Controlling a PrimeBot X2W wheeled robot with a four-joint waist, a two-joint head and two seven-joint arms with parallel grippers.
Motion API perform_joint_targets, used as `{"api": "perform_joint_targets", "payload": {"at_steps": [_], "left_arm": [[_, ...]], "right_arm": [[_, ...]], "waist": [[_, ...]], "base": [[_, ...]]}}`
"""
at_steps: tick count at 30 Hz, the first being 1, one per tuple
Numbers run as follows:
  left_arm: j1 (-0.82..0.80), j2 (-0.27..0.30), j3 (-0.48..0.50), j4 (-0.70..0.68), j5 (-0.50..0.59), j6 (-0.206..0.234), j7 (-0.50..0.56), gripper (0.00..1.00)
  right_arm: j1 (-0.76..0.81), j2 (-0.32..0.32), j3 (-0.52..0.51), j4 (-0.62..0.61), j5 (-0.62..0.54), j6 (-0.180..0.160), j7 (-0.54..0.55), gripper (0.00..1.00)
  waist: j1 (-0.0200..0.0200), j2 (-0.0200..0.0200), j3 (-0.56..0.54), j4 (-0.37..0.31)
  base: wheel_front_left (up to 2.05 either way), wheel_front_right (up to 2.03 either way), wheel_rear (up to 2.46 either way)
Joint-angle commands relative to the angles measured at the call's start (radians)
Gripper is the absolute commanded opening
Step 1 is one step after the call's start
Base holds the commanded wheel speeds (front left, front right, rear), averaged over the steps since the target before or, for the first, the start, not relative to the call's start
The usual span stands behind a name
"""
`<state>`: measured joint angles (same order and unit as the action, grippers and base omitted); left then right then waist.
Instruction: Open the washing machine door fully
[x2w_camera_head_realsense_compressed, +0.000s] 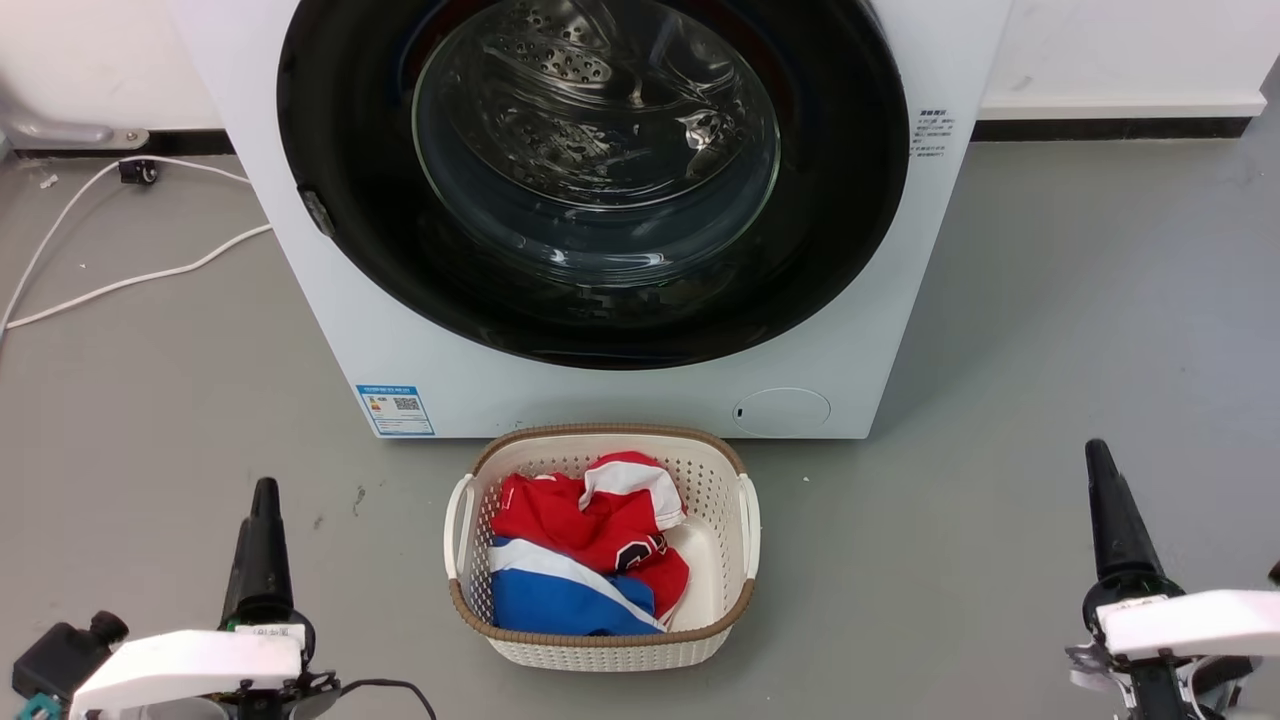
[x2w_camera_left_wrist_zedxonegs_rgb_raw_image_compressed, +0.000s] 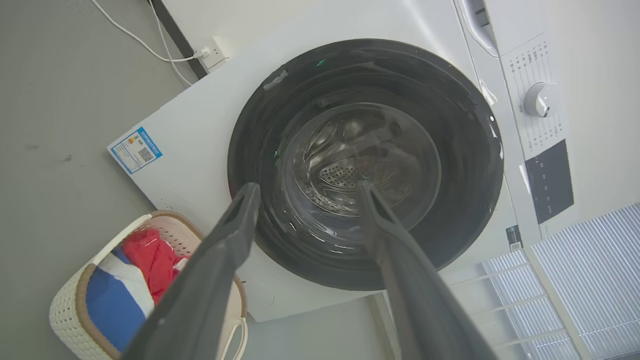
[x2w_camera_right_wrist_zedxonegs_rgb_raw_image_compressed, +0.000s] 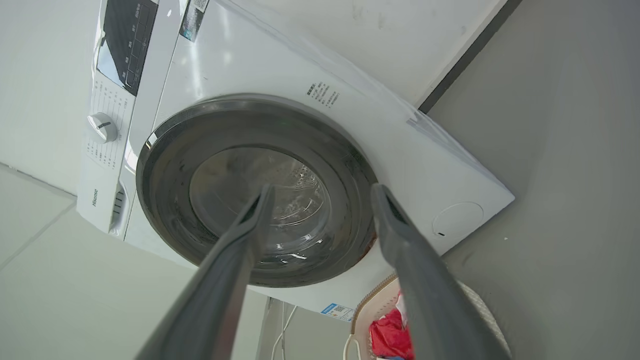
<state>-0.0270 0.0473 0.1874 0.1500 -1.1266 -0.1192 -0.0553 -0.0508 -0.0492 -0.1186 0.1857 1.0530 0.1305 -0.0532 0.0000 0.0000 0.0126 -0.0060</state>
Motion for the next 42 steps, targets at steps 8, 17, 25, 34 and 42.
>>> {"api": "perform_joint_targets", "payload": {"at_steps": [8, 17, 25, 34, 42], "left_arm": [[0.013, 0.003, -0.056, -0.119, 0.206, 0.030, -0.033, 1.00], [0.026, 0.003, -0.164, -0.202, 0.496, 0.083, -0.066, 1.00], [0.016, 0.044, -0.277, -0.252, 0.676, 0.154, -0.094, 1.00], [0.007, 0.129, -0.420, -0.266, 0.788, 0.283, -0.117, 1.00], [-0.009, 0.197, -0.544, -0.265, 0.851, 0.369, -0.135, 1.00]], "right_arm": [[-0.011, -0.002, 0.040, -0.106, -0.261, 0.000, -0.033, 1.00], [-0.002, -0.002, 0.061, -0.175, -0.478, 0.000, -0.066, 1.00], [0.007, -0.002, 0.073, -0.194, -0.639, 0.000, -0.094, 1.00], [0.014, -0.002, 0.083, -0.206, -0.756, 0.000, -0.118, 1.00], [0.020, -0.002, 0.082, -0.197, -0.861, 0.000, -0.137, 1.00]], "waist": [[0.0000, 0.0000, 0.001, -0.004], [0.0000, 0.0000, 0.003, -0.010], [0.0000, 0.0000, 0.008, -0.016], [0.0000, 0.0000, 0.010, -0.018], [0.0000, 0.0000, 0.009, -0.023]], "base": [[0.00, 0.00, 0.00], [0.00, 0.00, 0.00], [0.00, 0.00, 0.00], [0.00, 0.00, 0.00], [0.00, 0.00, 0.00]]}}
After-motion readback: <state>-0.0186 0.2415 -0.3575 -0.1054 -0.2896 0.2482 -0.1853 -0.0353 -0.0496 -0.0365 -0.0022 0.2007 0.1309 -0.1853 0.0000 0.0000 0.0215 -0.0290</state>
